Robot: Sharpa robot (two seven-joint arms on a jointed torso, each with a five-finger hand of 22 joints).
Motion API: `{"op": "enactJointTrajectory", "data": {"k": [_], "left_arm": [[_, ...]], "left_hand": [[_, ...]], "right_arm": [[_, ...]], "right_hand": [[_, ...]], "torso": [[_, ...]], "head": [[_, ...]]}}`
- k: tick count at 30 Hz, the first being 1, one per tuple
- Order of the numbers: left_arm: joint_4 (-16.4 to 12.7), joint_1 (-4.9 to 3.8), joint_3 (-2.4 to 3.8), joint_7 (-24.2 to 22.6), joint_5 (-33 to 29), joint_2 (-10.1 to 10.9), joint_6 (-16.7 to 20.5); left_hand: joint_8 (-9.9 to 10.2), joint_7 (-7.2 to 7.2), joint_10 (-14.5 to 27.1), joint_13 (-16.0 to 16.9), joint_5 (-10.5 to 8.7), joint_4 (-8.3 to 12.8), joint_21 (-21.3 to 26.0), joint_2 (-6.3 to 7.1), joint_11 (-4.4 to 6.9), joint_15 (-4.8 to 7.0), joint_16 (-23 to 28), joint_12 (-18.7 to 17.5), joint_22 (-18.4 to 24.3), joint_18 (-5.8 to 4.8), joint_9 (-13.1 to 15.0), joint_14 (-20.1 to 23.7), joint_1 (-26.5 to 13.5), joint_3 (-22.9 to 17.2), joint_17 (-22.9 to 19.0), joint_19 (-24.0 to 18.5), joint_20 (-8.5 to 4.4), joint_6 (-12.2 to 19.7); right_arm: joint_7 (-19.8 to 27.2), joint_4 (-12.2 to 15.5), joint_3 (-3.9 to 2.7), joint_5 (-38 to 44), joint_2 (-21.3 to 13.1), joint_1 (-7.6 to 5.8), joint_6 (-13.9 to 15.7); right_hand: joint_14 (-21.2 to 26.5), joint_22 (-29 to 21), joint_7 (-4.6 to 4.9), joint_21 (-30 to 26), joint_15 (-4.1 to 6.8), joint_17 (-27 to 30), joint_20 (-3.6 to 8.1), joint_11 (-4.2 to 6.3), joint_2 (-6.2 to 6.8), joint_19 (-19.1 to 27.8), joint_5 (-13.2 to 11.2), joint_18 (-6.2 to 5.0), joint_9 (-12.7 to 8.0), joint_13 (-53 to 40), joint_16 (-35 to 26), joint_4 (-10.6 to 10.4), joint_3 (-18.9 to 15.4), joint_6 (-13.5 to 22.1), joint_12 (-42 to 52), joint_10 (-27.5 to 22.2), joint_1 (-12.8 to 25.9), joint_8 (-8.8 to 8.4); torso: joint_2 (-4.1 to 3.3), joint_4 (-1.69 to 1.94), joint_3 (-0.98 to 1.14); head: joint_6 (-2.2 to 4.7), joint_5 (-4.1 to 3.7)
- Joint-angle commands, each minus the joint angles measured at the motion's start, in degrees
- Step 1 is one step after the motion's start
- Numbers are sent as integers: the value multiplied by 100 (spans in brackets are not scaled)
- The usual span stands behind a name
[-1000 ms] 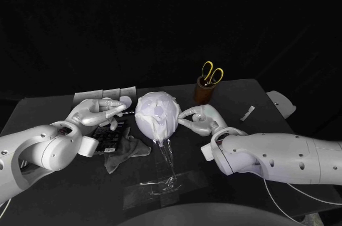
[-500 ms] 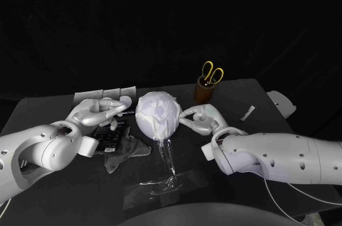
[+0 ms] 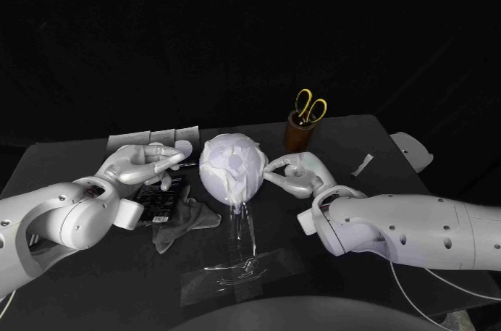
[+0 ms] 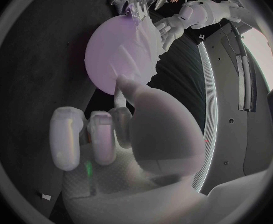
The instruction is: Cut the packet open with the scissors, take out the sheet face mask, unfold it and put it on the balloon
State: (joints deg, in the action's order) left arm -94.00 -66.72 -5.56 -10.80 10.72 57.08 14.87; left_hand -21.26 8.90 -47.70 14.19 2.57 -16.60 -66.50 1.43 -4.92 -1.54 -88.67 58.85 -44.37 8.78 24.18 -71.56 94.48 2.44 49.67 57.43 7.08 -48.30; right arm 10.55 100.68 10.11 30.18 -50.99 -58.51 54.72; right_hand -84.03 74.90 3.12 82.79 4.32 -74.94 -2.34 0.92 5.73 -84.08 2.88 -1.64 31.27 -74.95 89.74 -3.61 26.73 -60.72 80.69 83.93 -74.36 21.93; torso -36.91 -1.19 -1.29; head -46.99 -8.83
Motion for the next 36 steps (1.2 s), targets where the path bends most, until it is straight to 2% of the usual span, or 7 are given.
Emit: {"op": "enactJointTrajectory", "data": {"k": [1,19,24,25,26,29,36], "left_arm": [[-10,-2,5,-25,11,-2,-82],[9,0,3,-16,11,9,-73],[11,2,1,-13,12,10,-73],[11,3,0,-12,12,10,-74],[12,3,0,-12,12,10,-74],[12,4,-1,-11,12,10,-73],[8,4,-2,-11,12,7,-73]], "left_hand": [[26,-4,35,5,21,23,-20,-1,4,0,-39,17,-9,23,6,-16,68,-23,9,35,8,40],[31,0,48,7,21,24,-24,-1,1,-1,-38,12,-9,24,5,-18,95,-30,21,30,9,51],[32,1,52,7,21,24,-25,-1,0,-2,-37,10,-11,23,5,-14,102,-31,14,30,9,55],[32,1,52,7,21,24,-25,-1,0,-2,-37,10,-11,23,5,-14,102,-31,14,30,9,55],[32,1,52,7,21,24,-25,-1,0,-2,-37,10,-11,23,5,-14,102,-31,14,30,9,55],[32,1,52,7,21,24,-25,-1,0,-2,-37,10,-11,23,5,-14,102,-31,14,30,9,55],[32,1,52,7,21,24,-25,-1,0,-2,-37,10,-11,23,5,-14,102,-31,14,30,9,55]], "right_arm": [[-52,59,-2,257,-26,3,-206],[-121,332,3,532,-469,53,-71],[-135,267,3,643,-485,57,-43],[-145,241,3,678,-477,58,-61],[-155,219,3,701,-467,58,-80],[-206,135,3,762,-395,58,-206],[-284,26,2,796,-220,58,-423]], "right_hand": [[-597,1266,2,-37,-1,-1506,34,9,124,-199,-1,-17,-11,-972,26,-36,-96,34,-38,261,87,-42],[-597,1258,-11,-62,7,-1506,31,21,235,-186,-1,-24,6,-951,26,-66,-183,1,-89,239,201,-30],[-597,1198,195,-253,-115,-1506,-38,-143,325,-86,-5,-61,-84,-709,26,-83,-257,395,-567,14,259,-285],[-597,1198,195,-253,-115,-1506,-38,-143,325,-86,-5,-61,-84,-709,26,-83,-257,395,-567,14,259,-285],[-597,1162,342,-367,-204,-1506,-94,-263,370,-24,-9,-81,-168,-540,26,-79,-287,755,-897,-152,266,-513],[-575,1106,484,-546,-330,-1433,-188,-391,403,75,-4,-112,-251,-376,-14,-57,-324,1021,-1208,-324,244,-719],[-562,1081,543,-628,-394,-1397,-259,-452,410,123,-4,-130,-315,-333,-34,-64,-385,1106,-1279,-382,253,-834]], "torso": [[-2,3,-1],[5,-4,1],[1,3,1],[1,3,1],[-1,5,1],[-8,6,1],[-7,7,-2]], "head": [[-5,-4],[15,-1],[26,-6],[32,-9],[29,-9],[36,-7],[18,-11]]}}
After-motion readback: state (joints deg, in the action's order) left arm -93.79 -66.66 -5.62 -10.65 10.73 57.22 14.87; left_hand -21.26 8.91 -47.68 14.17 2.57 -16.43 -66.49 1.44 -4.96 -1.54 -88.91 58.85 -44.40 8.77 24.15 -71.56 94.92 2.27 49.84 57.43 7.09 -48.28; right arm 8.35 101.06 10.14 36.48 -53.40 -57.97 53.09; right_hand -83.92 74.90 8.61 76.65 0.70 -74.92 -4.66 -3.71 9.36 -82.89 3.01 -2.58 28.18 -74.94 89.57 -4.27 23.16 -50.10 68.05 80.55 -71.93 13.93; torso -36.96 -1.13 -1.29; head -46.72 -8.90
